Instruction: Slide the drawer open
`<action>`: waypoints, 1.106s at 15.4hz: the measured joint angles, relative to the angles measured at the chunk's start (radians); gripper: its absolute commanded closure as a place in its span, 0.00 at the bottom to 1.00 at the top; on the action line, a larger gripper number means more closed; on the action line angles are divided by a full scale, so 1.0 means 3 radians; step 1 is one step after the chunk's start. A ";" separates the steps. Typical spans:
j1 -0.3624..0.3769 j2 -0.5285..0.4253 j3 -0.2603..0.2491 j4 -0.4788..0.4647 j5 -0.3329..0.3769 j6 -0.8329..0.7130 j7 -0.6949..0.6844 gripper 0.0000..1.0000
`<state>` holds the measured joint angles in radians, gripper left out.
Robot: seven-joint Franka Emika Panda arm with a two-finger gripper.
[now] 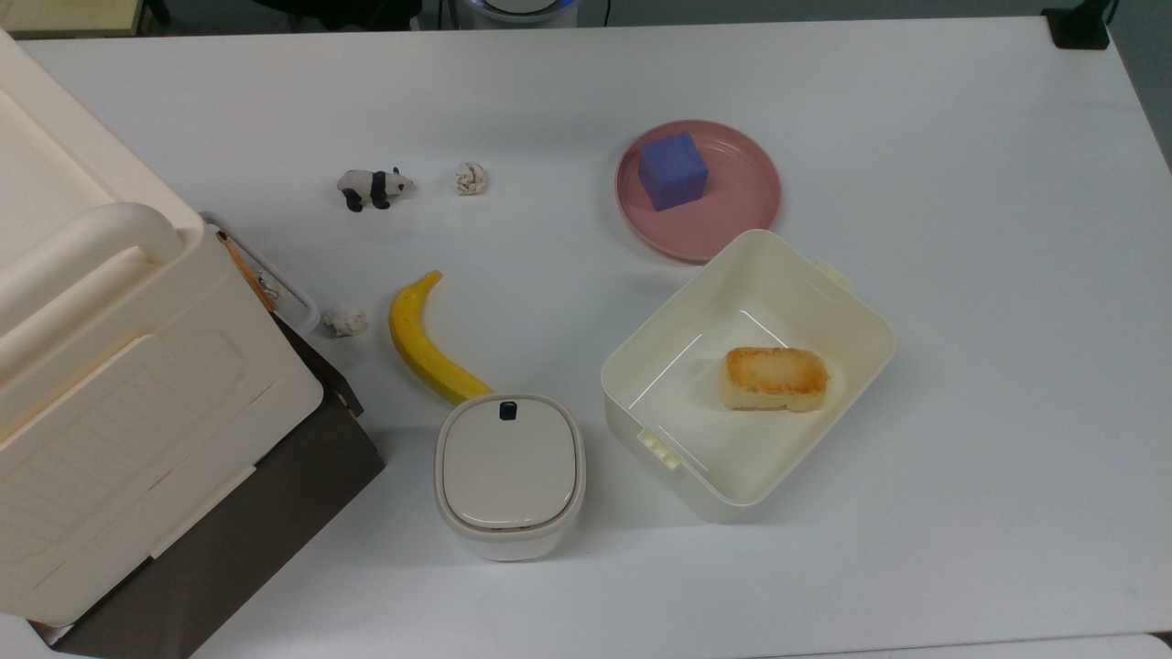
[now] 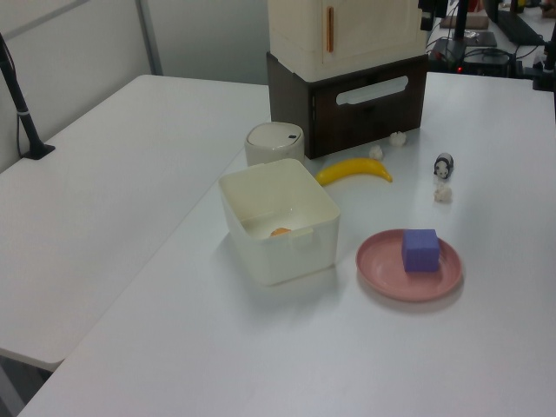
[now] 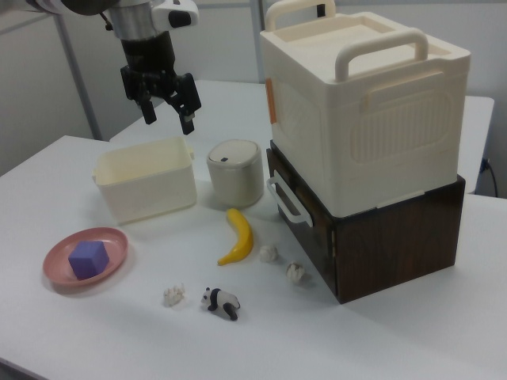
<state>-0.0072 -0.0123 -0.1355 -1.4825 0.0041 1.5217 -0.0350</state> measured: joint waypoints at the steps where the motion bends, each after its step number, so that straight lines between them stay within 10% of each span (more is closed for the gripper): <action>1: 0.0000 0.0000 0.0000 0.0000 0.0000 0.0000 -0.0005 0.00; 17: -0.0007 0.0031 -0.0008 -0.0176 -0.0023 0.0000 -0.1328 0.00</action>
<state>-0.0094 -0.0031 -0.1378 -1.5352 -0.0029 1.5217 -0.4334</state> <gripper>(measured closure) 0.000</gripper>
